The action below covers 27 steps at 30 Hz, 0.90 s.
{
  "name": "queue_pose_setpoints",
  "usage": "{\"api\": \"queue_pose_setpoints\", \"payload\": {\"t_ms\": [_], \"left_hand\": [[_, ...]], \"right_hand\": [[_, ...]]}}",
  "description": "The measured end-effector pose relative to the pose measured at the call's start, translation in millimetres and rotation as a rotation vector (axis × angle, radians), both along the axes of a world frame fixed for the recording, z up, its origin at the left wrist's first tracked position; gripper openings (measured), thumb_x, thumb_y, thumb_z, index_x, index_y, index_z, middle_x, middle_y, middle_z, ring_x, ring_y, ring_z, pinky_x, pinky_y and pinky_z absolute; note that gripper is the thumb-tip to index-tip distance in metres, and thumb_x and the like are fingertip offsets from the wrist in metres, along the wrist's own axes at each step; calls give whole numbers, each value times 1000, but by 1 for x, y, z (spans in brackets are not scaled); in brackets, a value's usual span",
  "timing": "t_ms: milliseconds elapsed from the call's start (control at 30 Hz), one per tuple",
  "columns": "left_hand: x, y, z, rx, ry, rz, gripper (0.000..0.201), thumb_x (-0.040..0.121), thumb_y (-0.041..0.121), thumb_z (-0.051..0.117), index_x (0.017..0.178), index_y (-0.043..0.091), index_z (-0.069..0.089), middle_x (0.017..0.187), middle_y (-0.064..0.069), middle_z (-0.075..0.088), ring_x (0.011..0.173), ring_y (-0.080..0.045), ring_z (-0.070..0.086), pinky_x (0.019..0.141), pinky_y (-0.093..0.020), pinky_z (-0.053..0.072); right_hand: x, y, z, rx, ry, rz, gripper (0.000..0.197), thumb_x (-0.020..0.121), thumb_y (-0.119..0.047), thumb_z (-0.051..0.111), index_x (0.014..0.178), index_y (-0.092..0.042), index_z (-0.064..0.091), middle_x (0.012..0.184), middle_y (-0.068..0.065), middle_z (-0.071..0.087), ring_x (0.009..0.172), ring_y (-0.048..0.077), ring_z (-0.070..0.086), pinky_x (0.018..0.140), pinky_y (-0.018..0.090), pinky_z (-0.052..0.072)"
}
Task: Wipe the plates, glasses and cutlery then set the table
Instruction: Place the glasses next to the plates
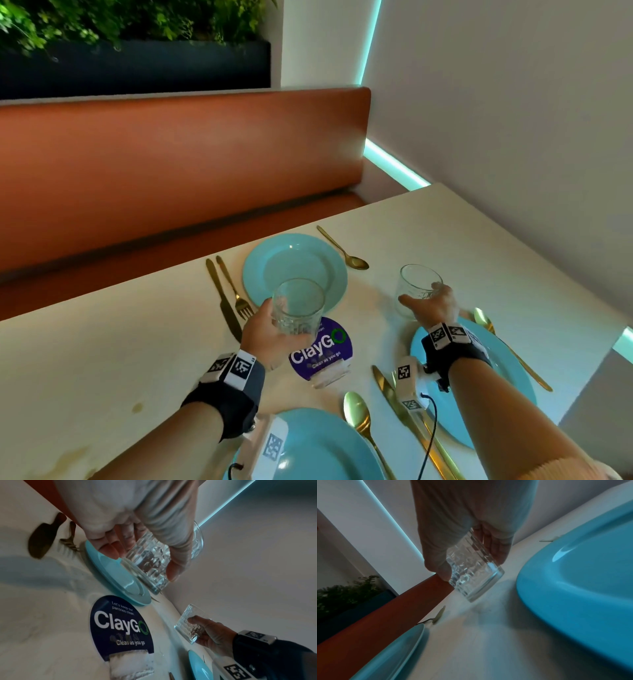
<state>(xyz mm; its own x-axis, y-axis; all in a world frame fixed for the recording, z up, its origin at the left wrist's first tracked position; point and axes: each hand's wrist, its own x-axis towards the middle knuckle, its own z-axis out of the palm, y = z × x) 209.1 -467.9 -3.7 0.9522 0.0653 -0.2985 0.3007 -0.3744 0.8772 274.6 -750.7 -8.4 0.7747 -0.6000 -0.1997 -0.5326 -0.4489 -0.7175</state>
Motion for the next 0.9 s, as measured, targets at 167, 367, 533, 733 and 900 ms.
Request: {"api": "queue_pose_setpoints", "payload": {"t_ms": [167, 367, 533, 733, 900], "left_hand": [[11, -8, -13, 23, 19, -10, 70, 59, 23, 88, 119, 19, 52, 108, 3, 62, 101, -16, 57, 82, -23, 44], [15, -19, -21, 45, 38, -47, 69, 57, 27, 88, 117, 21, 54, 107, 5, 63, 99, -15, 57, 81, -21, 42], [14, -33, -25, 26, 41, -78, 75, 59, 22, 88, 124, 20, 52, 113, 3, 63, 100, -12, 56, 83, -20, 43], [12, -56, -27, 87, 11, -144, 78, 61, 21, 87, 130, 16, 49, 122, 1, 61, 105, -11, 55, 82, -13, 38], [10, -67, -36, 115, -16, -166, 80, 58, 23, 87, 129, 17, 50, 118, 1, 64, 107, -14, 60, 83, -15, 42]], "right_hand": [[10, -4, -14, 1, 16, -12, 80, 69, -22, 80, 135, -3, 39, 135, 16, 47, 125, 30, 45, 101, 34, 38], [7, -9, -25, 7, 11, -37, 83, 63, -24, 85, 131, -4, 41, 128, 15, 54, 118, 29, 52, 96, 35, 42], [3, -11, -26, 40, 42, -12, 107, 54, -32, 89, 139, -6, 29, 137, 15, 46, 126, 31, 45, 104, 40, 40], [-7, -21, -22, -10, 54, 61, 134, 51, -28, 91, 148, -8, 0, 151, 18, 27, 140, 33, 27, 115, 45, 27], [-19, -25, -20, 1, 64, 118, 136, 56, -23, 89, 148, -12, -10, 153, 16, 23, 141, 28, 26, 116, 44, 25]]}}
